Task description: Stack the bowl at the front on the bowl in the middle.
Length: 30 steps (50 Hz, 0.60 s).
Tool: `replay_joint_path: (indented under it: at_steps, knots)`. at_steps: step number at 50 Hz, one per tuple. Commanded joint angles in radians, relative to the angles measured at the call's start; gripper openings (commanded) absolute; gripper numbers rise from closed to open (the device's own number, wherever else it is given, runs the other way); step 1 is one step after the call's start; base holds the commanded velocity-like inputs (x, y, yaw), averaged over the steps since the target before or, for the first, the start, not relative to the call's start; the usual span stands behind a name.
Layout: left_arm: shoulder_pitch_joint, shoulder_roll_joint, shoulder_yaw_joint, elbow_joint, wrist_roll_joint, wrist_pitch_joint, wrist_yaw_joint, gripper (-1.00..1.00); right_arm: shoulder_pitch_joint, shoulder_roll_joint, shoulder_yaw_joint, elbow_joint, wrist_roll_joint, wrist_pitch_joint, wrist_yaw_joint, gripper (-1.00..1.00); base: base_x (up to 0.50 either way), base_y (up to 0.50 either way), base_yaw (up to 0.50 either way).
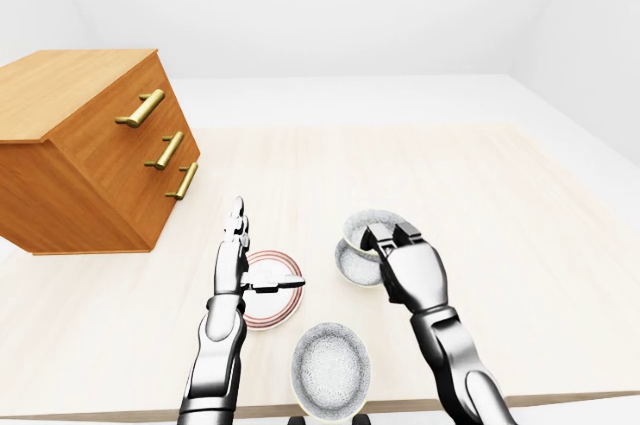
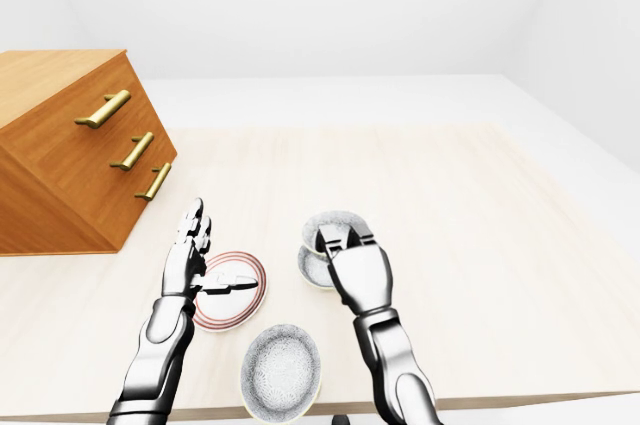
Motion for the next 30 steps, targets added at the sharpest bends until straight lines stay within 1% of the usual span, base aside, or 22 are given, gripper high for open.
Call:
replay_joint_path:
  at_steps: [1, 2, 5, 9, 11, 15, 16, 20, 29, 30]
  knots:
    - [0.002, 0.000, -0.001, -0.004, 0.001, 0.001, 0.000, 1.00, 0.020, 0.002, 0.029, 0.001, 0.059, 0.000, -0.015, -1.00, 0.00, 0.00, 0.00]
    - [0.002, -0.001, -0.002, -0.006, 0.001, 0.003, 0.000, 1.00, 0.018, 0.003, 0.035, 0.005, 0.058, 0.000, -0.012, -1.00, 0.00, 0.00, 0.00]
    - [0.000, 0.000, -0.001, 0.000, 0.001, -0.001, 0.000, 1.00, 0.020, 0.006, 0.047, 0.005, 0.058, 0.000, -0.008, -1.00, 0.00, 0.00, 0.00]
    - [0.002, -0.001, -0.002, -0.006, 0.001, 0.004, 0.000, 1.00, 0.016, 0.009, 0.062, 0.015, 0.069, 0.000, -0.002, -1.00, 0.00, 0.00, 0.00]
    - [0.003, -0.001, -0.002, -0.002, 0.001, 0.000, -0.001, 1.00, 0.011, 0.008, 0.066, 0.029, 0.063, 0.000, -0.012, -1.00, 0.00, 0.00, 0.00]
    - [0.002, -0.001, -0.002, -0.003, 0.001, 0.001, -0.001, 1.00, 0.006, 0.008, 0.072, 0.042, 0.061, 0.000, -0.020, -1.00, 0.00, 0.00, 0.00]
    - [0.002, -0.001, -0.002, 0.001, 0.000, -0.002, -0.001, 1.00, 0.002, 0.008, 0.072, 0.044, 0.062, 0.000, -0.016, -1.00, 0.00, 0.00, 0.00]
    - [0.003, -0.001, -0.002, -0.011, 0.000, 0.008, -0.001, 1.00, -0.004, 0.009, 0.070, 0.052, 0.065, 0.000, -0.018, -1.00, 0.00, 0.00, 0.00]
    - [0.006, -0.002, -0.003, -0.013, 0.000, 0.009, -0.001, 1.00, -0.016, 0.005, 0.049, 0.069, 0.066, 0.000, -0.035, -1.00, 0.00, 0.00, 0.00]
    - [0.004, -0.002, -0.003, -0.008, 0.000, 0.005, -0.001, 1.00, -0.021, 0.005, 0.043, 0.064, 0.071, 0.000, -0.027, -1.00, 0.00, 0.00, 0.00]
